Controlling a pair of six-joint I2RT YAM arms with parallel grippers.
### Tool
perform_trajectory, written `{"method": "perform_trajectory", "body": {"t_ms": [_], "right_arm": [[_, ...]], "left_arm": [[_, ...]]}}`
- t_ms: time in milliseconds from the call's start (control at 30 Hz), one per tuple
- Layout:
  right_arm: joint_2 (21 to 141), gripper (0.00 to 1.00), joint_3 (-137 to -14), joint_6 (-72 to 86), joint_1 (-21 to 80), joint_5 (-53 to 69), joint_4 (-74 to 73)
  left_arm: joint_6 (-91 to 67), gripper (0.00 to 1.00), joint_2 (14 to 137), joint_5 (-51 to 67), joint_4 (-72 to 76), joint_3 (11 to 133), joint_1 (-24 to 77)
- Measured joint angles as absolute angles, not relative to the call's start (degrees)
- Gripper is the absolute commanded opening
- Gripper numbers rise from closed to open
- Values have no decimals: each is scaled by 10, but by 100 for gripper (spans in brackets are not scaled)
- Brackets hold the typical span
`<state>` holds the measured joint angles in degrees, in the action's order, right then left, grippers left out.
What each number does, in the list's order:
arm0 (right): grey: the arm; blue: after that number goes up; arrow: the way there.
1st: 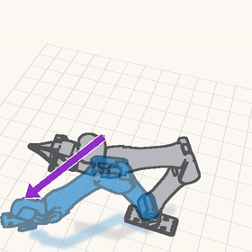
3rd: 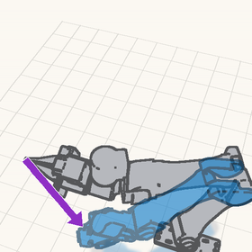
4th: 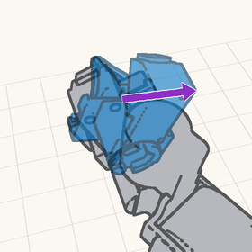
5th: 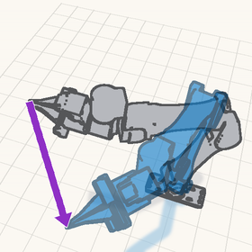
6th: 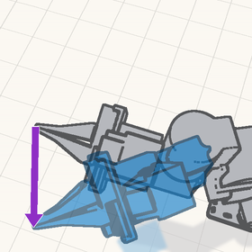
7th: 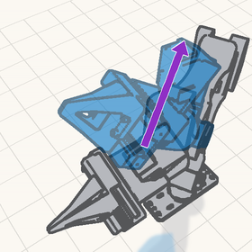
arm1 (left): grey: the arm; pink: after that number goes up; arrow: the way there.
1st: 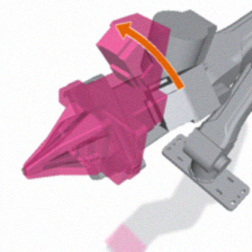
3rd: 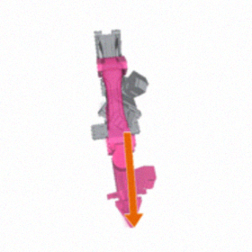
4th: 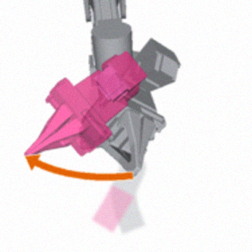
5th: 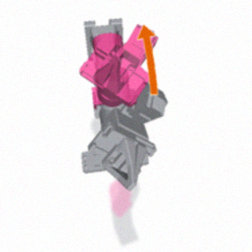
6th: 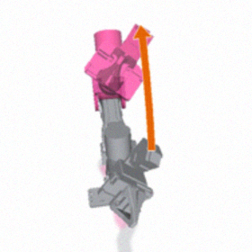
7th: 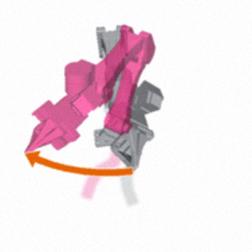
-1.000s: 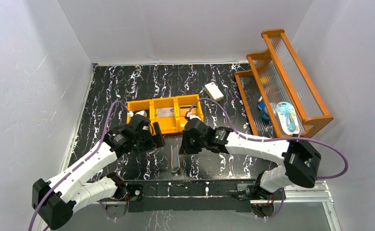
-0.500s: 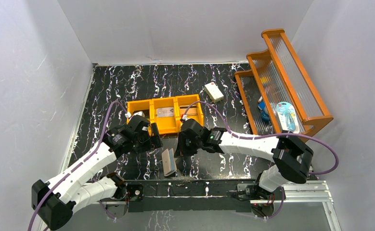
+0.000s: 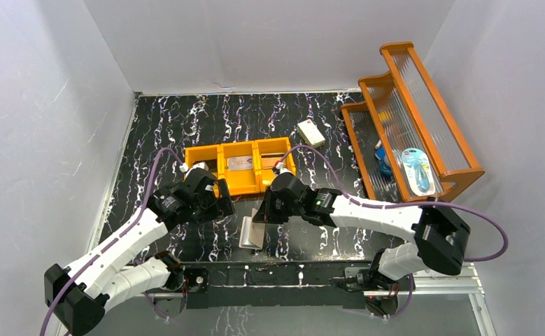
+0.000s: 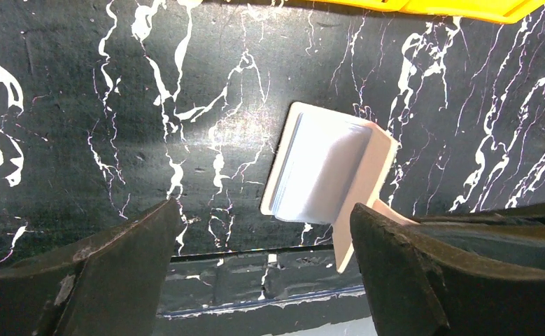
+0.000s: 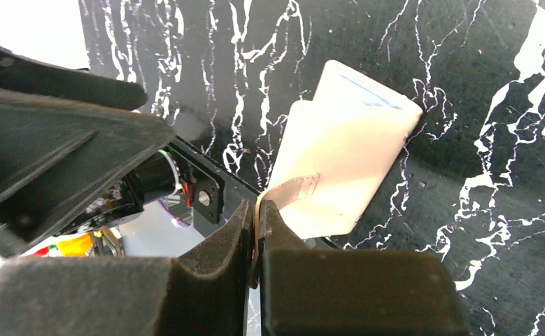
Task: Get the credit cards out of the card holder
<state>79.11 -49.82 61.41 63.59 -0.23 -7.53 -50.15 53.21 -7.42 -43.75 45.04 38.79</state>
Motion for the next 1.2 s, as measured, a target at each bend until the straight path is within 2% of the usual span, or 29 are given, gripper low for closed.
{"method": "perform_trajectory", "body": {"t_ms": [200,433,667,900,1200], "right_arm": [[844,12,-503,616,636,17,-58],[847,12,-505,614,626,39,-33],[769,15,-442,616,582,27,-46],[677,16,-334,618,528,11,-75],[695,17,-291,628,514,6,-89]], "left_arm": [[-502,91,529,-79,-441,451,388],[-502,91,529,-85,-451,456,388],[-497,90,528,-79,-446,461,388],[-473,83,542,-13,-387,461,388],[-436,78,637,106,-296,461,388]]}}
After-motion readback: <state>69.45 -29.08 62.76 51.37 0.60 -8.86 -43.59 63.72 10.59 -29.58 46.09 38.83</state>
